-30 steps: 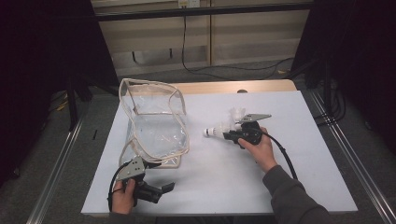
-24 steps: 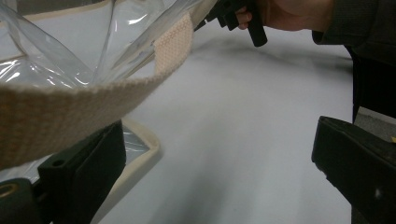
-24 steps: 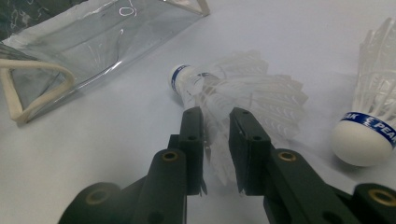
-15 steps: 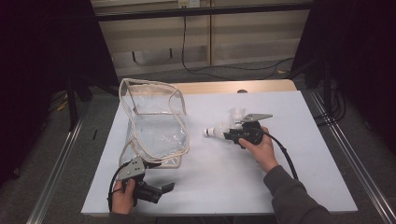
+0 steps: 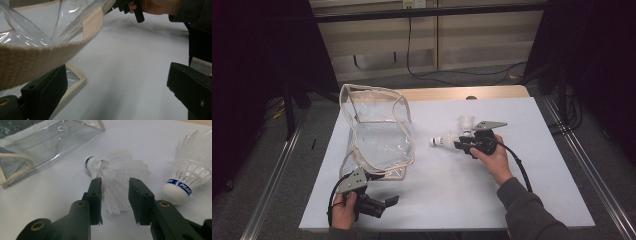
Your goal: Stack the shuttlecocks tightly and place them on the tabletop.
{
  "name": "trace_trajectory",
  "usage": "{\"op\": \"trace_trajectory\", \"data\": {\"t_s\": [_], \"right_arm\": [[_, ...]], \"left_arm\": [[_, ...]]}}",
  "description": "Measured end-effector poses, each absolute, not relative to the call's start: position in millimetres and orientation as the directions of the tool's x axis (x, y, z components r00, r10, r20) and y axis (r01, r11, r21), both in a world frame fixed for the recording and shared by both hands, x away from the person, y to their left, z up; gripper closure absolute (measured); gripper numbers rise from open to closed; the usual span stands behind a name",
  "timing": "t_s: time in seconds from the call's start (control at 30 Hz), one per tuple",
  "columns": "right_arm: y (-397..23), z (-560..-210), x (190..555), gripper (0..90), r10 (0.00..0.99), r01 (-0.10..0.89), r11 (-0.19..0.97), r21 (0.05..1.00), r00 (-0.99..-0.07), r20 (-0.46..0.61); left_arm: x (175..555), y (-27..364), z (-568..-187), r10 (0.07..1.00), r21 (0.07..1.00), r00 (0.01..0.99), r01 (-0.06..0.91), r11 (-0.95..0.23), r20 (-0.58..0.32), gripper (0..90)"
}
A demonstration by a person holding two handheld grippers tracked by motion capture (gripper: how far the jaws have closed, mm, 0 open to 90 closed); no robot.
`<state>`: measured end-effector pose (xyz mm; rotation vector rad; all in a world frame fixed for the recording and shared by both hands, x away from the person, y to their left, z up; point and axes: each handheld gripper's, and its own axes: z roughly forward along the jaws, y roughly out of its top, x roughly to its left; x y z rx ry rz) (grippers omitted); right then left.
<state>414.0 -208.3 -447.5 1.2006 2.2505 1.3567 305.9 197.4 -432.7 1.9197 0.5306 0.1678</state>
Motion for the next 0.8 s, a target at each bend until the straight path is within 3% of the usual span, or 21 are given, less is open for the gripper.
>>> {"op": "trace_trajectory", "data": {"t_s": [0.8], "right_arm": [[-217.2, -439.0, 410.2, 49.4, 0.770, 0.511, 0.211, 0.833, -0.612, 0.180]], "left_arm": [[306.0, 197.3, -432.7, 0.438, 0.906, 0.890, 0.284, -0.315, -0.127, 3.0]]}}
